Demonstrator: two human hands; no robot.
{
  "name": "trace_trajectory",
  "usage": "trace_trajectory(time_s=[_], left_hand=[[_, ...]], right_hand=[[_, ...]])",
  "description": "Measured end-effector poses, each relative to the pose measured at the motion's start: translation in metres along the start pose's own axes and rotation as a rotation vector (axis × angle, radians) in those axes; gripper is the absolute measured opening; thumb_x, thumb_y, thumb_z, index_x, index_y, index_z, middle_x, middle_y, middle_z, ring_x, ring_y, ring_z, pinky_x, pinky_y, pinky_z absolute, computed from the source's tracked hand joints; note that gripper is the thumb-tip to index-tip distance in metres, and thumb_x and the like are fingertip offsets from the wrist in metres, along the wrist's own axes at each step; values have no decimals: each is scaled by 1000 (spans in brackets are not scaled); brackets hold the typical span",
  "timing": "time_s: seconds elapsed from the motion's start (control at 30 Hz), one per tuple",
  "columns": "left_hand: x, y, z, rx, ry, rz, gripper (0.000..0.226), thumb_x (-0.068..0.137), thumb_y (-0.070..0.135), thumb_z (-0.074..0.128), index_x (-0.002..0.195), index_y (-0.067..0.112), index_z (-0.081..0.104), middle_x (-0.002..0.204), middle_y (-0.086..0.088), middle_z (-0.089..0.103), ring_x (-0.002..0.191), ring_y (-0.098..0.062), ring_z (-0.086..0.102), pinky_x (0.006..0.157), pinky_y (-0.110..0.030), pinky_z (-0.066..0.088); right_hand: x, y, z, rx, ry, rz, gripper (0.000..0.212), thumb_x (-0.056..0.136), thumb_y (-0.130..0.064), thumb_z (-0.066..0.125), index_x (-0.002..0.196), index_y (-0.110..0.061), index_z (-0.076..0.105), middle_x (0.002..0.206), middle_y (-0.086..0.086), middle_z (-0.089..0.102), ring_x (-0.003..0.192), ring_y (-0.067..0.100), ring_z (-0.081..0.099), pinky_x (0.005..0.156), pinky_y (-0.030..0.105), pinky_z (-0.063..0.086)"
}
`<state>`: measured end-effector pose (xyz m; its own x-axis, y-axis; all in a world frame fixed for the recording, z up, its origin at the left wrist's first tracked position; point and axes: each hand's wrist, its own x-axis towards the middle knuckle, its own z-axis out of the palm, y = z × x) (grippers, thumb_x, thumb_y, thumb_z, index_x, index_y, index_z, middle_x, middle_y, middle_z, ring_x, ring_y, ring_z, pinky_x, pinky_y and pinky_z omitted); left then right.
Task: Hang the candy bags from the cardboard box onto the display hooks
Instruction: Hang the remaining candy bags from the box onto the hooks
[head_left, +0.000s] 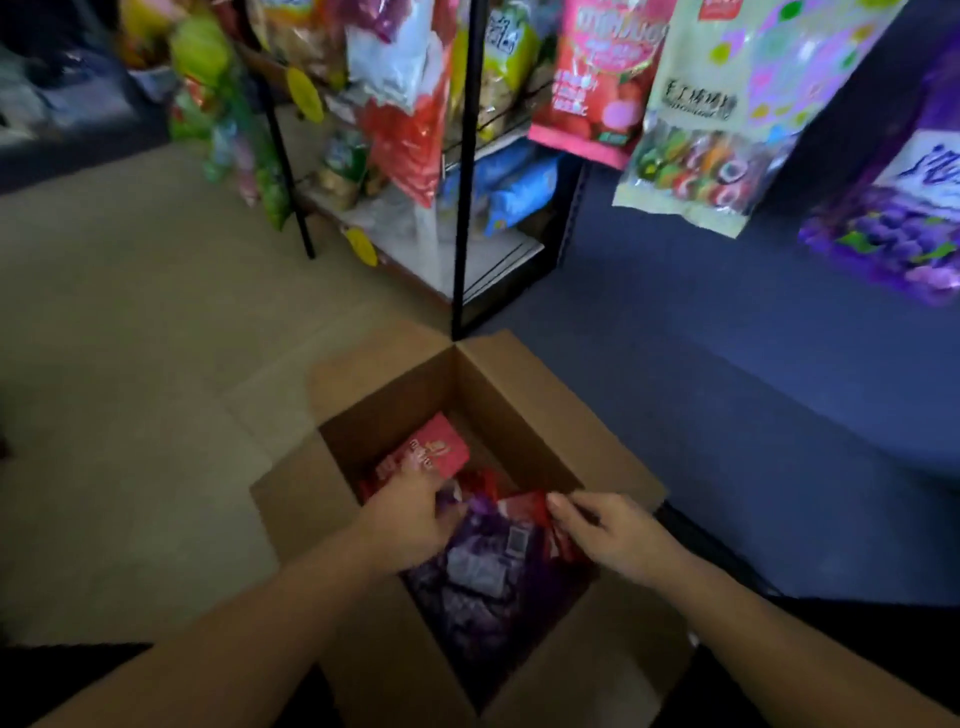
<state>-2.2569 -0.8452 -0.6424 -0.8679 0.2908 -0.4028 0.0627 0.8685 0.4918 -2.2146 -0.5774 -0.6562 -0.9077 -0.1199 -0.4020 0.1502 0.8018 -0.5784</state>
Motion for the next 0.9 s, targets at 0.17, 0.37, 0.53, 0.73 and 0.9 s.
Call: trace_trajectory(time_s=[0.17,0.37,0.53,0.73,0.9], left_hand=[[-29,-64,40,-31,37,-125,43,91,54,50,116,23,65,116,-2,69,107,-25,68,88,-38,55],[-30,-86,36,11,156,-112,51,95,54,53,136,25,61,159,0,44,148,-21,39,115,-37,43],[-14,-94,28,-99,180,-183,73,97,61,48,158,23,32,171,2,13,157,-16,17,123,-33,25],[9,-117,24,-152,255,-198,79,97,52,57,161,21,21,171,3,7,157,-12,10,123,-24,11],[12,-136,29,-247,308,-190,84,86,44,76,156,28,34,165,16,17,152,-2,19,121,-18,14]], right_hand=[[-10,32,23,20,-20,111,67,93,-72,33,81,-20,73,71,-6,71,66,5,66,59,20,47],[13,23,21,-7,-86,208,68,93,-77,36,81,-20,71,72,-7,74,69,6,70,71,30,56],[65,-28,33,156,-91,141,51,97,-67,46,105,-25,73,95,-3,77,88,10,74,88,38,59],[148,-67,73,390,-88,162,60,100,-47,61,149,-15,48,108,-14,61,98,8,62,92,27,44],[202,-53,109,398,-169,229,79,86,-59,69,152,-23,43,136,0,64,115,24,66,106,40,50]])
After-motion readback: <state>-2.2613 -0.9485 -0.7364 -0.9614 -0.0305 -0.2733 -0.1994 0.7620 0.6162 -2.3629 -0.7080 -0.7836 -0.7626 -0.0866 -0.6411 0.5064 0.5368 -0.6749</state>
